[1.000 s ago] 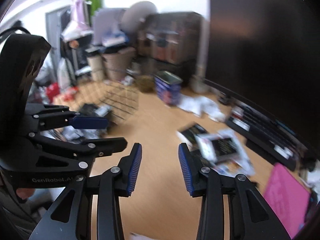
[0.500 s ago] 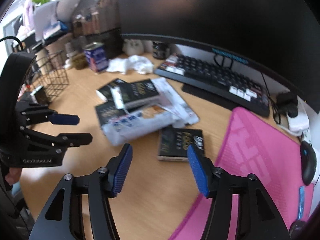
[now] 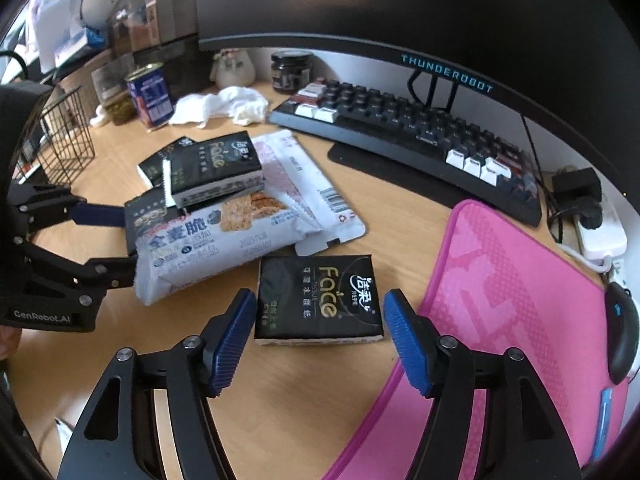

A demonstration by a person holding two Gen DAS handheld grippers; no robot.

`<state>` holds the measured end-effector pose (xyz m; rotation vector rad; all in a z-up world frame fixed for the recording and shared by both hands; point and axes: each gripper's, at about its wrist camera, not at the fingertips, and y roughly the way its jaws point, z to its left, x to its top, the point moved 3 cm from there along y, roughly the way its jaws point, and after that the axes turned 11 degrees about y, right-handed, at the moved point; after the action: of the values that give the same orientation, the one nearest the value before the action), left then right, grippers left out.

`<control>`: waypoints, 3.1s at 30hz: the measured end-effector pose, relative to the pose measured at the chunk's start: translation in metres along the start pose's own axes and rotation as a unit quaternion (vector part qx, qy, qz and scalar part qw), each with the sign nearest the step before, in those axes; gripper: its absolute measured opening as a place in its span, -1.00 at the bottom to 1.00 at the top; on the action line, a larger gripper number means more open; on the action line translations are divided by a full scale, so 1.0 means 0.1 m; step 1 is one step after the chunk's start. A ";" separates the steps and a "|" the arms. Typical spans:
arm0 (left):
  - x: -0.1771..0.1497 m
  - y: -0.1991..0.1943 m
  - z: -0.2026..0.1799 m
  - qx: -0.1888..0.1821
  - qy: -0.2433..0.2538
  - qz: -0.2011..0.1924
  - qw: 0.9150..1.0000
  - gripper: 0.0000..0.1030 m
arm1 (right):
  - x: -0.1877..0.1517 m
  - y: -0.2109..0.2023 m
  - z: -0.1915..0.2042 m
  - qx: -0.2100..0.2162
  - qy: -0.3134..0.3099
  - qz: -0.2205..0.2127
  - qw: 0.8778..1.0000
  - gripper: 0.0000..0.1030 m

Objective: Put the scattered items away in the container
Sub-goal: 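Grasp a black Face pack with the left tool while the right tool grasps another, then carry both Face packs to the wire basket and open both tools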

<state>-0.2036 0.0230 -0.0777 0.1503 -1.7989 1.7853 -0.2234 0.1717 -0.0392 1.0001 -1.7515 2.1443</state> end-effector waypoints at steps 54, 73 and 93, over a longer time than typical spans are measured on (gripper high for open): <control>-0.83 -1.81 0.75 0.082 -0.082 -0.128 0.985 0.33 | 0.19 -1.09 1.79 0.117 -0.118 -0.083 0.983 0.21; -1.96 -2.19 2.12 0.208 -0.244 -0.094 0.943 0.33 | 0.36 -0.92 3.78 0.241 -0.262 -0.067 0.932 0.21; -1.99 -2.02 2.12 0.213 -0.247 -0.076 0.942 0.34 | 0.28 -0.69 3.87 0.245 -0.260 -0.041 0.933 0.21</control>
<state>-0.0137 -0.2594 0.0204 0.9583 -1.6174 2.1255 -0.0621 -0.1743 0.0599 1.8747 -1.3117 2.4755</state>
